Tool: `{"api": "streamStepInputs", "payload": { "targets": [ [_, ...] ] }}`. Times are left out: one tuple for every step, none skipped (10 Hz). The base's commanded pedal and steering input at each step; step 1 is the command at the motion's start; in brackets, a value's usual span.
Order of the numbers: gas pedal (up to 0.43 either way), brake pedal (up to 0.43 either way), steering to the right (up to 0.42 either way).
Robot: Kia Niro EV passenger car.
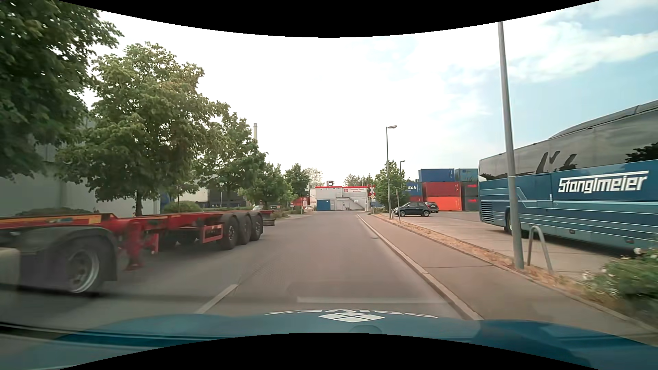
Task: Follow the waypoints while adhering to traffic rules and regulations
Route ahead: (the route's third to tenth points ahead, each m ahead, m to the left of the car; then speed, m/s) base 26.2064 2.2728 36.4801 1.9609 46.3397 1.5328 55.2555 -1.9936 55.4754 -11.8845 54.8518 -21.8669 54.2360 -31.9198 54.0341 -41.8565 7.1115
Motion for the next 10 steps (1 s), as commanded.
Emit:
{"api": "streamStepInputs", "payload": {
  "targets": [
    [0.150,0.000,-0.001],
    [0.150,0.000,-0.001],
    [0.150,0.000,-0.001],
    [0.150,0.000,0.000],
    [0.138,0.000,0.000],
    [0.138,0.000,0.000],
    [0.138,0.000,0.003],
    [0.118,0.000,0.004],
    [0.118,0.000,0.004],
    [0.118,0.000,0.004]
  ]
}}
